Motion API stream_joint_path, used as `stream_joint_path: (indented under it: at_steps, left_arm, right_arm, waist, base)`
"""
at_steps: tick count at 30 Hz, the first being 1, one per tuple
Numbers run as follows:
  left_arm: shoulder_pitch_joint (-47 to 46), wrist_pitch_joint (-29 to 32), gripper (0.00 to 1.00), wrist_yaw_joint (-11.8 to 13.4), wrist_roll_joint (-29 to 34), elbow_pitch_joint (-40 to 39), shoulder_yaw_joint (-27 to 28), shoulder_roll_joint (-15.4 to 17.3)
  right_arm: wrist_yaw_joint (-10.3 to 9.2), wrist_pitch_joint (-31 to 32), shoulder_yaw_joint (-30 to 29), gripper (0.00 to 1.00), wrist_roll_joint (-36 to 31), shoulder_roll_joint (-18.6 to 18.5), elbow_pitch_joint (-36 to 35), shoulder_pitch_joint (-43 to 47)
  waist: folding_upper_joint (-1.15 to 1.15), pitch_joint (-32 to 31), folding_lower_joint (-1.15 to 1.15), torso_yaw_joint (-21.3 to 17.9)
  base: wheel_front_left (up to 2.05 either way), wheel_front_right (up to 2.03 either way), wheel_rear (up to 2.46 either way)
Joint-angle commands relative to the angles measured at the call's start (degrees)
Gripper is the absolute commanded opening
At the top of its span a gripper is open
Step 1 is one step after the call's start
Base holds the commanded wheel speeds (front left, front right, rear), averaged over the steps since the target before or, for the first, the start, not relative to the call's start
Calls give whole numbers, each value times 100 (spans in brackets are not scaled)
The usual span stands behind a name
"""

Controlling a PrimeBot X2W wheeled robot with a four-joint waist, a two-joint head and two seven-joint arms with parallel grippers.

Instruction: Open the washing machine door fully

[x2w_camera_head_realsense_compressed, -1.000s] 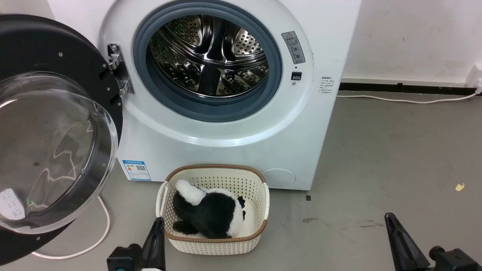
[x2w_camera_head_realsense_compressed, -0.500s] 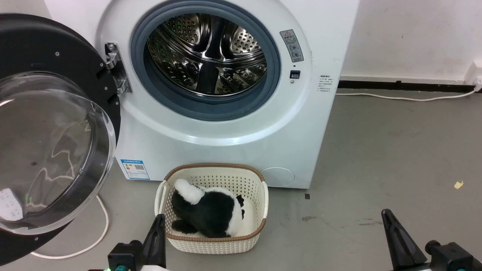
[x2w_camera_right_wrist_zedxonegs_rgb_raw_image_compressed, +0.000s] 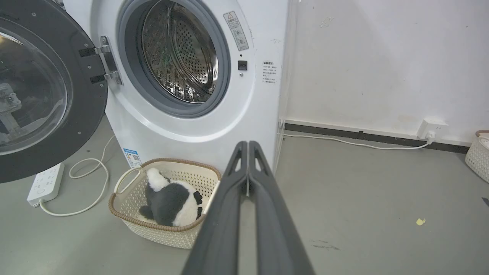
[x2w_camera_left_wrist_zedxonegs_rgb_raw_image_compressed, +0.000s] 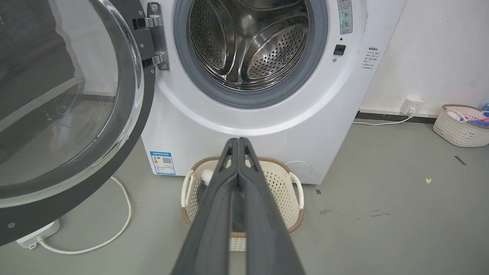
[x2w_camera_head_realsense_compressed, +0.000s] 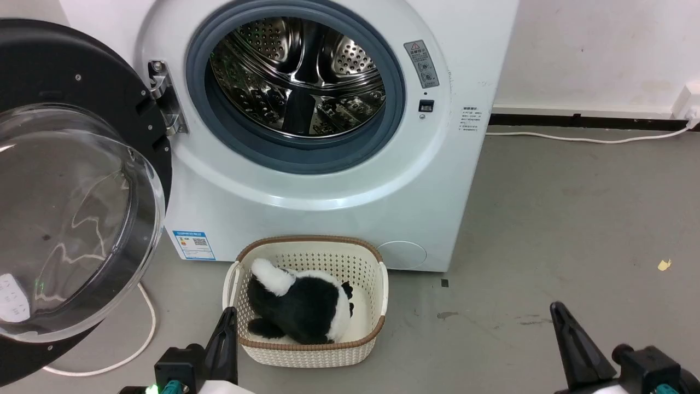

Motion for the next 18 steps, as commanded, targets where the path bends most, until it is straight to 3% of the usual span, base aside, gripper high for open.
stream_joint_path:
  at_steps: [1,18]
  left_arm:
    - [-94,33,0,-20,67,-47,47,-29]
    - [-143,233,0,-120,283,-178,210,-94]
  right_arm:
    - [2,37,3,0,-55,20,-6,-145]
    - [2,237,37,0,-125,27,-9,-269]
  waist:
    - [0,4,0,-3]
    - [0,46,0,-39]
  base:
    - [0,0,0]
    - [0,0,0]
